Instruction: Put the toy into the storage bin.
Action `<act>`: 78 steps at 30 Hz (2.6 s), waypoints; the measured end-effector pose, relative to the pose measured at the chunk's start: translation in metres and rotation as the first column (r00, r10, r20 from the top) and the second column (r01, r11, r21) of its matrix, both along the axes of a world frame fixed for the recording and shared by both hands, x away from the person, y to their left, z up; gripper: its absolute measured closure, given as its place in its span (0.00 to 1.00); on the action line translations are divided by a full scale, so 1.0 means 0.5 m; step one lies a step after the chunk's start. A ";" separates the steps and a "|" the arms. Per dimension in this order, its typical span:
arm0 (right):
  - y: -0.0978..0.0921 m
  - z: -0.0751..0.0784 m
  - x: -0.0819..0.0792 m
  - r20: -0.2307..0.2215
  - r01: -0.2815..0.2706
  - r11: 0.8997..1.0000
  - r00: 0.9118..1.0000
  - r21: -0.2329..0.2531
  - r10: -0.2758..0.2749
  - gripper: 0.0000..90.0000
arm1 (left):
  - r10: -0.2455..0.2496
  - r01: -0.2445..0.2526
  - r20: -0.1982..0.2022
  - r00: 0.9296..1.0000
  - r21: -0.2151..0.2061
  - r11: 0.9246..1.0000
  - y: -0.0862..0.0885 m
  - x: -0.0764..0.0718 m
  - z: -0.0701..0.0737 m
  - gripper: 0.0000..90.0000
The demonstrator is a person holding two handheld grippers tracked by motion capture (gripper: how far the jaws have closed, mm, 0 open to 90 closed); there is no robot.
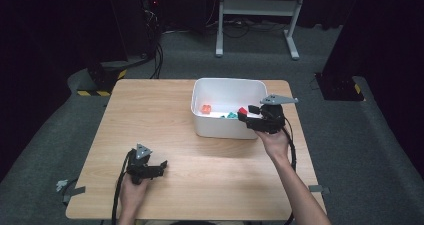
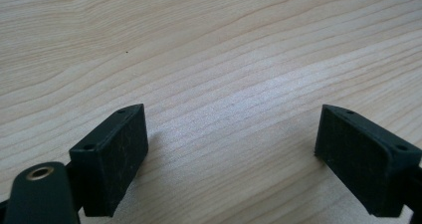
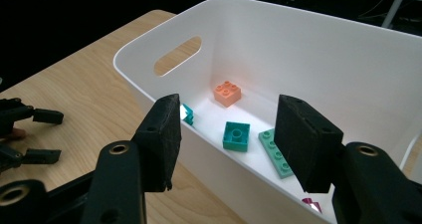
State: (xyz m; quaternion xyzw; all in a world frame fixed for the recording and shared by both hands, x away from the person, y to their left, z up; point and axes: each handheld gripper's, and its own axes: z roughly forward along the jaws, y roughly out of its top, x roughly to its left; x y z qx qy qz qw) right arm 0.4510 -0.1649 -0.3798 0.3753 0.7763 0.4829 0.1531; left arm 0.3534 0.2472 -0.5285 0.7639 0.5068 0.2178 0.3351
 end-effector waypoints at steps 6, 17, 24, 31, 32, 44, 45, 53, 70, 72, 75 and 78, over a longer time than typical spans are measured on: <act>-0.005 -0.005 -0.025 0.011 -0.012 1.000 1.000 -0.017 0.013 0.49 | 0.000 0.000 0.000 1.000 0.000 1.000 0.000 0.000 0.000 0.15; -0.014 -0.014 -0.063 0.026 -0.024 1.000 0.999 0.003 0.024 0.49 | 0.000 0.000 0.000 1.000 0.000 1.000 0.000 0.000 0.000 0.15; -0.014 -0.028 -0.081 0.027 -0.033 0.999 0.999 -0.002 0.033 0.49 | 0.000 0.000 0.000 1.000 0.000 1.000 0.000 0.000 0.000 0.15; -0.014 -0.044 -0.096 0.018 -0.038 0.999 0.999 -0.005 0.038 0.49 | 0.000 0.000 0.000 1.000 0.000 1.000 0.000 0.000 0.000 0.15; -0.014 -0.046 -0.097 0.018 -0.038 0.999 0.999 -0.005 0.038 0.49 | 0.000 0.000 0.000 1.000 0.000 1.000 0.000 0.000 0.000 0.15; -0.020 -0.082 -0.113 -0.005 -0.029 1.000 1.000 0.004 0.029 0.49 | 0.000 0.000 0.000 1.000 0.000 1.000 0.000 0.000 0.000 0.15; -0.021 -0.085 -0.115 -0.007 -0.028 1.000 1.000 0.004 0.028 0.49 | 0.000 0.000 0.000 1.000 0.000 1.000 0.000 0.000 0.000 0.15; -0.031 -0.114 -0.127 -0.035 -0.012 1.000 0.999 0.004 0.012 0.49 | 0.000 0.000 0.000 1.000 0.000 1.000 0.000 0.000 0.000 0.15; -0.045 -0.179 -0.149 -0.080 0.022 0.999 0.997 -0.032 -0.025 0.49 | 0.001 -0.001 0.000 1.000 0.000 1.000 0.000 0.000 0.000 0.15; -0.045 -0.185 -0.151 -0.084 0.029 0.999 0.996 -0.037 -0.032 0.49 | 0.001 -0.001 0.000 1.000 0.000 1.000 0.000 0.000 0.000 0.15; -0.045 -0.199 -0.154 -0.091 0.034 0.998 0.995 -0.053 -0.038 0.49 | 0.001 -0.001 0.000 1.000 0.000 1.000 0.000 0.000 0.000 0.15; -0.045 -0.214 -0.155 -0.100 0.038 0.997 0.994 -0.067 -0.044 0.49 | 0.001 -0.001 0.000 1.000 0.000 1.000 0.000 0.000 0.000 0.15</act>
